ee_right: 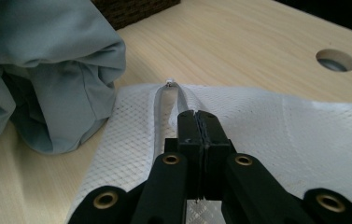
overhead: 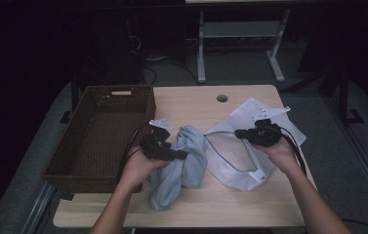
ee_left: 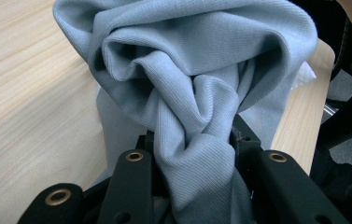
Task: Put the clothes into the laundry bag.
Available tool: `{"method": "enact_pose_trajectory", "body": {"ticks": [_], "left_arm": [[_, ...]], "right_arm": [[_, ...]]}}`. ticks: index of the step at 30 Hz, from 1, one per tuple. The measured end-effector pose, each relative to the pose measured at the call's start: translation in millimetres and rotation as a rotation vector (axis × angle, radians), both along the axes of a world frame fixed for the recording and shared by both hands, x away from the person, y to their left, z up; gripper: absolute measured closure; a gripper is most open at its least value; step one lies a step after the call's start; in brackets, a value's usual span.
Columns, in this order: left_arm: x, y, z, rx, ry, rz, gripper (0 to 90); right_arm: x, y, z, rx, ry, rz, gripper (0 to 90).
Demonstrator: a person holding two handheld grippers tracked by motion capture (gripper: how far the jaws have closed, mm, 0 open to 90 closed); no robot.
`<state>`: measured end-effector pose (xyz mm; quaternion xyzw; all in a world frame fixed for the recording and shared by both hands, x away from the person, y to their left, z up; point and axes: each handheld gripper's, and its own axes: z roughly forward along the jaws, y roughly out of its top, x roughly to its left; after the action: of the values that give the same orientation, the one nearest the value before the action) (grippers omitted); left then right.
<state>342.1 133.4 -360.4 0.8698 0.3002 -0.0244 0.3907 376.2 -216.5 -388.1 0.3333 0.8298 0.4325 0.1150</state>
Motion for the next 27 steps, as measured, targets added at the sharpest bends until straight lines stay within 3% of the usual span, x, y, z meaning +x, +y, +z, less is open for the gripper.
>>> {"method": "enact_pose_trajectory", "body": {"ticks": [6, 16, 20, 24, 27], "left_arm": [[-3.4, -3.1, 8.7, -0.018, -0.011, -0.021, 67.3], [-3.5, -24.6, 41.3, -0.060, -0.055, -0.092, 67.3], [1.4, -44.8, 36.0, -0.073, -0.036, -0.133, 67.3], [6.8, -62.7, 21.4, -0.050, -0.011, -0.145, 67.3], [12.6, -73.3, 7.5, -0.010, -0.005, -0.135, 67.3]], "right_arm": [[-0.4, 3.4, -4.2, -0.006, 0.009, 0.014, 88.4], [2.1, 9.7, -4.1, -0.014, 0.001, 0.038, 88.5], [2.4, 10.4, -3.2, -0.010, 0.001, 0.040, 88.4], [2.7, 8.1, -3.1, -0.005, -0.001, 0.040, 88.5], [2.5, 6.1, -2.1, 0.002, -0.002, 0.038, 88.4]]}}
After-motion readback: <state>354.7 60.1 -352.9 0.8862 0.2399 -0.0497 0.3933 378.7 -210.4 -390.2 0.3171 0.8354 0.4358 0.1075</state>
